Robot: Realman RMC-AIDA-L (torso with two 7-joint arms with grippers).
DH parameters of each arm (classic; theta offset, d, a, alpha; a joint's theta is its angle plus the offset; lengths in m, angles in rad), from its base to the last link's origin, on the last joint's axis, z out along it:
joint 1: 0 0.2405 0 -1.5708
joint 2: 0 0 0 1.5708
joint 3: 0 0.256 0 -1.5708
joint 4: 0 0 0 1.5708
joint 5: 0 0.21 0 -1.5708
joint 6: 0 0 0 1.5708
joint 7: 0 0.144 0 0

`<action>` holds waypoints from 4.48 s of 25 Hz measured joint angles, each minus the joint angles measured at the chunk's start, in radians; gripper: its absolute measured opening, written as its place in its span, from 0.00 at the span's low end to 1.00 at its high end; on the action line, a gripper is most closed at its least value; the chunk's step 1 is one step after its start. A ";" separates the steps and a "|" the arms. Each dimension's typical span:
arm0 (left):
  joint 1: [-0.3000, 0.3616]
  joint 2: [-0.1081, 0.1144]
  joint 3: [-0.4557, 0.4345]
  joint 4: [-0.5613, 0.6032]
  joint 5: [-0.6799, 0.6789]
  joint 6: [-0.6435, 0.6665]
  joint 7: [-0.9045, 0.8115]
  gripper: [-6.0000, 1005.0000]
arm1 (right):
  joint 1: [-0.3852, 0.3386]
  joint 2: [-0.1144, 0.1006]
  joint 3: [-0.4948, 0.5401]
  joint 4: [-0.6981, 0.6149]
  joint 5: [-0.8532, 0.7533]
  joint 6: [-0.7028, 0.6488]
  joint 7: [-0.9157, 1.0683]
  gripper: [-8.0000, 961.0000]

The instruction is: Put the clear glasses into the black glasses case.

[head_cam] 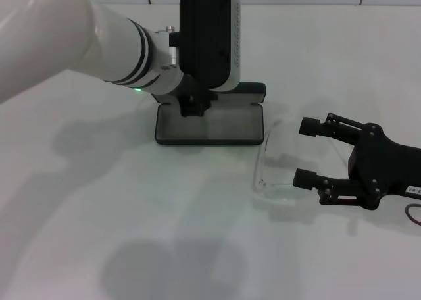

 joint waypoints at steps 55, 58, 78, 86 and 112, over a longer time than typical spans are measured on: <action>0.431 0.021 -0.714 -0.673 -1.291 0.720 0.834 0.60 | 0.517 -0.024 -0.014 -0.576 -0.978 -0.069 0.973 0.91; 0.435 0.024 -0.715 -0.704 -1.270 0.721 0.847 0.60 | 0.569 -0.008 -0.082 -0.566 -1.037 -0.091 0.969 0.91; 0.433 0.023 -0.718 -0.720 -1.252 0.706 0.887 0.60 | 0.565 0.002 -0.508 -0.556 -1.039 0.114 0.976 0.86; 0.428 0.019 -0.718 -0.721 -1.250 0.700 0.887 0.60 | 0.552 0.002 -0.569 -0.530 -1.021 0.157 0.977 0.83; 0.428 0.021 -0.741 -0.717 -1.254 0.701 0.887 0.59 | 0.545 0.000 -0.599 -0.512 -1.025 0.200 0.984 0.23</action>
